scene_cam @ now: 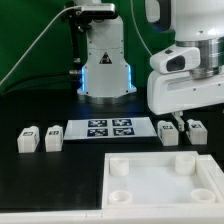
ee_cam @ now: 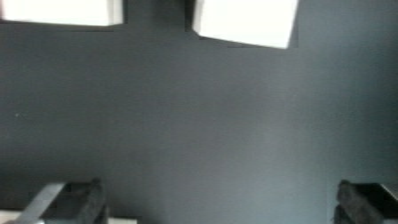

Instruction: Assemble one leg

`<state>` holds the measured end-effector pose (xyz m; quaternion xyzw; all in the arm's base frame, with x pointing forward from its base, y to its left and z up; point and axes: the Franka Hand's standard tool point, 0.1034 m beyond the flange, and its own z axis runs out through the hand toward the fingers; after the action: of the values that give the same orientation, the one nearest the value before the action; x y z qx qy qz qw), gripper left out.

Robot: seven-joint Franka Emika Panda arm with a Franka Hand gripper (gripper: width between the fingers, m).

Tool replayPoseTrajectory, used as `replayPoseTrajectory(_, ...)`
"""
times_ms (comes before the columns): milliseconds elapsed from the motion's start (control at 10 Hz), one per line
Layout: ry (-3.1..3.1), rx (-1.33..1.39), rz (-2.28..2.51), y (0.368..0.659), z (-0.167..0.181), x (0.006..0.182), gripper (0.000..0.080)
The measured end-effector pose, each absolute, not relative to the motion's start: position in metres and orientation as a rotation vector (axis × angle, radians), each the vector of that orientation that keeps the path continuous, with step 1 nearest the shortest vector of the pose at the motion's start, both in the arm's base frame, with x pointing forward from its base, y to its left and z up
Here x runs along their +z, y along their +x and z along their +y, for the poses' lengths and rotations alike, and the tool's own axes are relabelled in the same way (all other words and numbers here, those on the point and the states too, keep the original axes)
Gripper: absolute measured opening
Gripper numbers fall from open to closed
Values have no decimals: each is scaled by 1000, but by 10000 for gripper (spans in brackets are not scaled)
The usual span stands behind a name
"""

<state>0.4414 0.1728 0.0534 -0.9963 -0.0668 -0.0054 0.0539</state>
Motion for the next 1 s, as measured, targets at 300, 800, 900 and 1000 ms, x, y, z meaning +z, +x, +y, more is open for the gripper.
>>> replayPoseTrajectory(300, -3046, 211, -192, 431, 171, 52, 649)
replayPoseTrajectory(800, -2975, 918, -97, 409, 180, 43, 649)
replayPoseTrajectory(900, -2938, 1058, -102, 407, 179, 44, 649)
replayPoseTrajectory(1000, -2901, 1173, -105, 405, 178, 44, 649)
